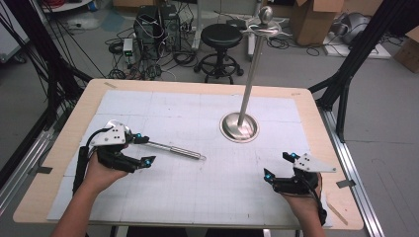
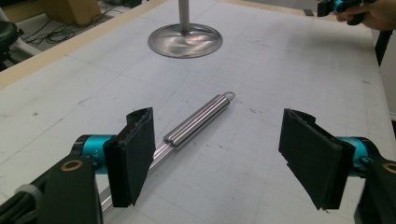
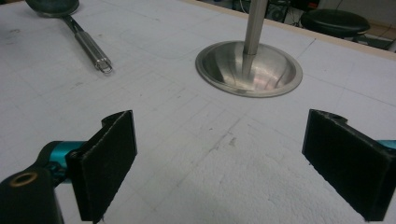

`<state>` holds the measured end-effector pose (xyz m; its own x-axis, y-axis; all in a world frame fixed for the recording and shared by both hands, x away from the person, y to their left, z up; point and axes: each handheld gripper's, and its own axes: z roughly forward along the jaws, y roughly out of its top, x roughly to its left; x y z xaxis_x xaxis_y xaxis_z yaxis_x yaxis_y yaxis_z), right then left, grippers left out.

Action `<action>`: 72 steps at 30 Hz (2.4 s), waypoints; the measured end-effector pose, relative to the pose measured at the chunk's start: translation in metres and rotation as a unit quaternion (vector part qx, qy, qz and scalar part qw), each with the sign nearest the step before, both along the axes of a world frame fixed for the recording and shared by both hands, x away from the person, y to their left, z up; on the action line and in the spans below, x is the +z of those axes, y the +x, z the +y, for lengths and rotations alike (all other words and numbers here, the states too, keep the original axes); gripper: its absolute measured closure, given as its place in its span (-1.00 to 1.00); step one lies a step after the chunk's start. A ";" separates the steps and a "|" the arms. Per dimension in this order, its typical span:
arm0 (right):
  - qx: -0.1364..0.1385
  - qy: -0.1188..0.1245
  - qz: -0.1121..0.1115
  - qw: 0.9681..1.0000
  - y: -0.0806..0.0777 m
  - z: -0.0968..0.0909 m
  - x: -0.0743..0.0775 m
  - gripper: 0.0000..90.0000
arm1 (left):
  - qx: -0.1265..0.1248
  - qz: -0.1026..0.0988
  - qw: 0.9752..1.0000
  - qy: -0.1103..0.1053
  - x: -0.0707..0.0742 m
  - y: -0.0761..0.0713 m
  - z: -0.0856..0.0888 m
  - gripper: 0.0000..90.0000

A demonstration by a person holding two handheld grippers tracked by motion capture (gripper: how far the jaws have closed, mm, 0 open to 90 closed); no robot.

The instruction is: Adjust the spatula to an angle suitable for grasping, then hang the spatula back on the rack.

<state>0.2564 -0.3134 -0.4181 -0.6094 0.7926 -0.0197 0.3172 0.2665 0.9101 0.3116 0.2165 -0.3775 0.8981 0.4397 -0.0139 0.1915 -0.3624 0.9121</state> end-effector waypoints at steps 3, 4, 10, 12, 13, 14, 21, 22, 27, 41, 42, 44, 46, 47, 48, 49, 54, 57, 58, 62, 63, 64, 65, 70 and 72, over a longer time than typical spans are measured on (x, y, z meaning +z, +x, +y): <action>0.002 -0.002 0.003 1.000 0.000 0.002 0.000 -0.81 | 0.005 0.002 1.000 -0.008 0.000 0.000 0.001 -0.43; 0.003 -0.004 0.000 1.000 -0.001 0.001 0.000 -0.81 | 0.007 0.001 1.000 -0.007 0.000 0.000 0.002 -0.46; -0.002 0.001 0.003 1.000 -0.004 -0.003 -0.001 -0.81 | 0.010 -0.002 1.000 -0.014 0.000 0.001 0.003 -0.51; -0.004 0.002 0.003 1.000 -0.004 -0.005 -0.001 -0.81 | 0.012 -0.003 1.000 -0.017 0.001 0.002 0.004 -0.54; -0.004 0.002 0.002 1.000 -0.004 -0.007 -0.001 -0.81 | 0.014 -0.002 1.000 -0.019 0.000 0.002 0.004 -0.56; -0.004 0.003 0.002 1.000 -0.005 -0.007 -0.001 -0.81 | 0.014 -0.002 1.000 -0.020 0.000 0.002 0.004 -0.57; -0.008 0.013 0.002 1.000 -0.005 -0.009 -0.001 -0.81 | 0.008 0.005 1.000 -0.020 -0.003 0.003 0.004 -0.60; -0.008 0.013 0.000 1.000 -0.004 -0.008 -0.001 -0.81 | 0.008 0.008 1.000 -0.021 -0.004 0.003 0.004 -0.60; -0.006 0.023 -0.016 1.000 0.002 -0.004 0.004 -0.81 | -0.003 0.007 1.000 -0.029 -0.002 -0.001 0.005 -0.69; -0.001 0.022 -0.016 1.000 -0.002 -0.005 0.005 -0.81 | 0.006 0.013 0.999 -0.033 -0.004 0.013 0.008 -0.73; -0.001 0.022 -0.016 1.000 -0.002 -0.005 0.005 -0.81 | 0.008 0.011 1.000 -0.028 -0.002 0.014 0.007 -0.73; -0.003 0.024 -0.015 1.000 -0.002 -0.005 0.005 -0.81 | 0.006 0.008 1.000 -0.028 0.001 0.019 0.004 -0.72; -0.001 0.024 -0.015 1.000 -0.003 -0.004 0.006 -0.81 | 0.006 0.007 1.000 -0.020 0.003 0.024 -0.001 -0.72; -0.001 0.024 -0.015 1.000 -0.003 -0.004 0.006 -0.81 | 0.004 0.010 1.000 -0.012 0.005 0.027 -0.005 -0.72; -0.001 0.024 -0.015 1.000 -0.003 -0.003 0.006 -0.81 | 0.001 0.011 1.000 -0.004 0.007 0.029 -0.009 -0.72; 0.000 0.022 -0.015 1.000 -0.003 -0.003 0.006 -0.81 | -0.003 0.011 1.000 0.002 0.009 0.032 -0.014 -0.72; 0.000 0.021 -0.015 1.000 -0.004 -0.004 0.005 -0.81 | -0.038 0.010 0.998 0.039 0.018 0.042 -0.040 -0.70; 0.000 0.021 -0.012 1.000 -0.005 -0.006 0.005 -0.81 | -0.051 0.014 0.996 0.075 0.019 0.051 -0.054 -0.70; -0.001 0.020 -0.013 1.000 -0.005 -0.007 0.004 -0.81 | -0.055 0.016 0.994 0.090 0.019 0.054 -0.058 -0.70; -0.005 0.022 -0.012 1.000 -0.005 -0.010 0.004 -0.81 | -0.081 0.019 0.989 0.125 0.015 0.065 -0.073 -0.70; -0.005 0.023 -0.012 1.000 -0.005 -0.010 0.003 -0.81 | -0.086 0.022 0.986 0.139 0.014 0.068 -0.077 -0.70; -0.004 0.022 -0.012 1.000 -0.005 -0.011 0.003 -0.81 | -0.090 0.023 0.985 0.146 0.013 0.070 -0.080 -0.70; -0.004 0.022 -0.011 1.000 -0.005 -0.011 0.003 -0.81 | -0.093 0.026 0.984 0.152 0.012 0.072 -0.083 -0.70; -0.001 0.020 -0.010 1.000 -0.005 -0.011 0.002 -0.81 | -0.111 0.029 0.974 0.194 0.012 0.082 -0.096 -0.70; -0.002 0.019 -0.009 1.000 -0.005 -0.010 0.002 -0.81 | -0.118 0.034 0.968 0.217 0.012 0.086 -0.102 -0.69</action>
<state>0.2512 -0.3234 -0.4161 -0.6065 0.7951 -0.0001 0.3013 0.2299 0.9254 0.3971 0.1143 -0.3656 0.9778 0.1999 0.0634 0.1110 -0.7497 0.6524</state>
